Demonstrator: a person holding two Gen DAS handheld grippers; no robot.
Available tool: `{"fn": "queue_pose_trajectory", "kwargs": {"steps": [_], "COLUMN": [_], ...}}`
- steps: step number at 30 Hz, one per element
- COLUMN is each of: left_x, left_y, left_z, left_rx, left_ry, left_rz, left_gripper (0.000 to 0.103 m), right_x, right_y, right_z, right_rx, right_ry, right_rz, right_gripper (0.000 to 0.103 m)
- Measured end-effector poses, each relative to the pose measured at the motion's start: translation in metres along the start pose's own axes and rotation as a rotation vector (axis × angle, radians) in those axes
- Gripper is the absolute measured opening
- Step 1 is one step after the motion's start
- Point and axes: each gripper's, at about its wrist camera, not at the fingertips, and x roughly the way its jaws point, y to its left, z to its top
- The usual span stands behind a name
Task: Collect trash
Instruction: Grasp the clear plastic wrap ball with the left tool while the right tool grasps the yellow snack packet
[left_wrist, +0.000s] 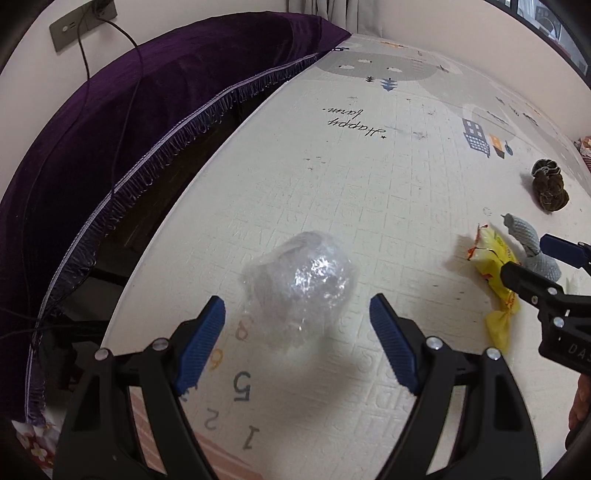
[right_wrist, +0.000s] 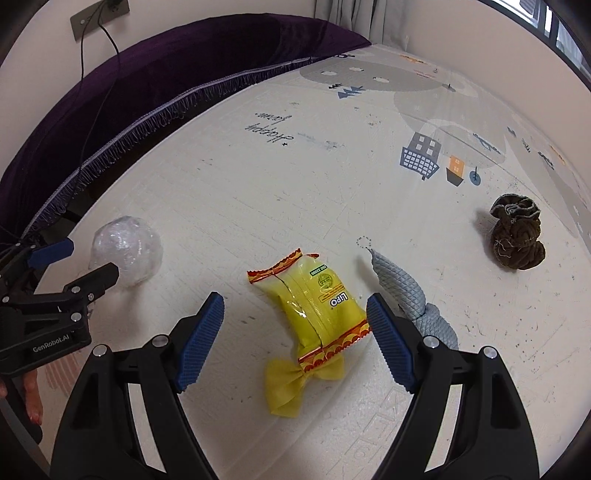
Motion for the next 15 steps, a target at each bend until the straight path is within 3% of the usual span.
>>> {"fn": "queue_pose_trajectory", "kwargs": {"steps": [8, 11, 12, 13, 15], "left_x": [0.037, 0.040, 0.039, 0.038, 0.039], "left_y": [0.000, -0.001, -0.001, -0.002, -0.006], "left_z": [-0.001, -0.002, -0.002, -0.002, -0.001], "left_rx": [0.003, -0.004, -0.009, -0.010, 0.000], "left_ry": [0.063, 0.046, 0.035, 0.033, 0.040], "left_rz": [-0.056, -0.068, -0.081, -0.090, -0.096], "left_gripper": [0.080, 0.080, 0.073, 0.058, 0.052], "right_x": [0.034, 0.039, 0.039, 0.039, 0.036], "right_y": [-0.005, -0.005, -0.004, -0.004, -0.004], "right_z": [-0.005, -0.005, -0.006, -0.006, -0.005], "right_rx": [-0.010, -0.018, -0.020, -0.025, -0.035], "right_ry": [0.055, 0.066, 0.068, 0.067, 0.063], "right_rz": [-0.022, -0.009, -0.007, -0.015, -0.005], "right_gripper": [0.077, 0.075, 0.067, 0.063, 0.048]}}
